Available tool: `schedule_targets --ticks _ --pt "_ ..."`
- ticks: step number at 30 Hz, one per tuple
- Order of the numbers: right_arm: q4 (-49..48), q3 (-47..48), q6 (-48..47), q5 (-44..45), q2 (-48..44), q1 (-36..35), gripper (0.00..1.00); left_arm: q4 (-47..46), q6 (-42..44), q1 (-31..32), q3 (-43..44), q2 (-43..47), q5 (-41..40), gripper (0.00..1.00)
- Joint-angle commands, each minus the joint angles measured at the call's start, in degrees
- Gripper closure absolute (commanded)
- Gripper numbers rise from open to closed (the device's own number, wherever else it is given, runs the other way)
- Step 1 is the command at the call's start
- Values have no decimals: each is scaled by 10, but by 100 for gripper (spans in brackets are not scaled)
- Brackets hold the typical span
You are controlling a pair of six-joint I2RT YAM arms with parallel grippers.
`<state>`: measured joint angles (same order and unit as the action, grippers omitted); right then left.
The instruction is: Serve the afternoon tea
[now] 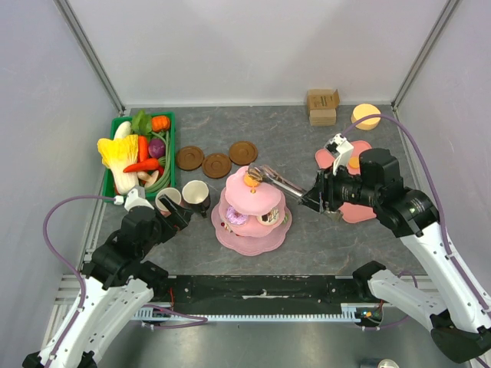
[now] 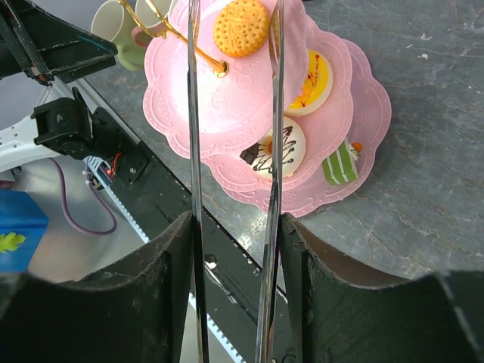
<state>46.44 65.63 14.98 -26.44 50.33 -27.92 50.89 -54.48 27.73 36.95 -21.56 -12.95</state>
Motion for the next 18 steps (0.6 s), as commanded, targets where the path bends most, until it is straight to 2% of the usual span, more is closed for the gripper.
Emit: schedule_targets --ticks 1,5,13,16,18 --pt "-20 35 7 21 -9 -2 47 -2 18 -1 17 5 -4 1" --pt "-27 45 10 64 -15 -2 48 -2 18 -1 17 5 -5 1" --pt "-44 58 40 207 4 -2 48 -2 17 -1 16 9 -7 1" --pt "-27 63 52 321 19 -2 48 -3 10 -1 16 10 -12 1" --pt "-12 56 53 397 35 -1 44 -4 2 0 15 6 -21 1"
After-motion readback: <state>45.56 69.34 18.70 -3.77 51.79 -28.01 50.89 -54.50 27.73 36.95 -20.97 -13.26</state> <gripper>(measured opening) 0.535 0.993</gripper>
